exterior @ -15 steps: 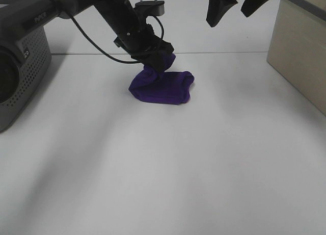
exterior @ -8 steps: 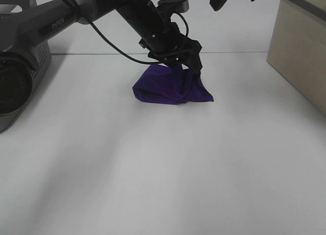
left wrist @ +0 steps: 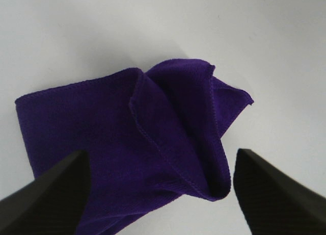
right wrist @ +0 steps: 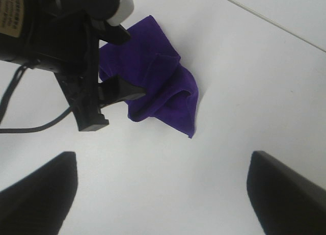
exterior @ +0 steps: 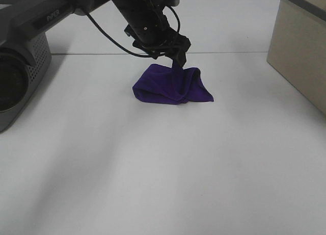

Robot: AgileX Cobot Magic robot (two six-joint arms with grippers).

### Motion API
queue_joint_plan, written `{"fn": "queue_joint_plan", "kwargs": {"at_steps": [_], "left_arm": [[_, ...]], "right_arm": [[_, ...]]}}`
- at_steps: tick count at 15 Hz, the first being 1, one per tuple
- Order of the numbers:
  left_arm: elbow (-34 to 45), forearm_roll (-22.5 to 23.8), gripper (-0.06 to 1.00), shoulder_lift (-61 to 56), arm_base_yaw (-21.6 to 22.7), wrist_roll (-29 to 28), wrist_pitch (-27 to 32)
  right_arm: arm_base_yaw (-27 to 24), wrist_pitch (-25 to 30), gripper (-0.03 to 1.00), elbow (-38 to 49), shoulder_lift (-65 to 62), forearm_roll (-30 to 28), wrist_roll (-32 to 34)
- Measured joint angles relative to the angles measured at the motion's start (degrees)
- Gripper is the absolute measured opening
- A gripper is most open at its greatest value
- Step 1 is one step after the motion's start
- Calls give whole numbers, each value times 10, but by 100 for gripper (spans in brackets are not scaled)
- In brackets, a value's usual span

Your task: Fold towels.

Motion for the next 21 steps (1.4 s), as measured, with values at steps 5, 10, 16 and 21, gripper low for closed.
{"fn": "queue_joint_plan", "kwargs": {"at_steps": [5, 10, 16, 21], "left_arm": [[0, -124, 71, 58, 0, -7, -60], [0, -244, 71, 84, -6, 29, -111], [1, -307, 71, 108, -32, 87, -204], [-33, -274, 71, 76, -23, 115, -122]], "right_arm": [[0, 0, 88, 0, 0, 9, 0], [0, 0, 88, 0, 0, 13, 0], [0, 0, 88, 0, 0, 14, 0], [0, 1, 87, 0, -22, 13, 0]]}}
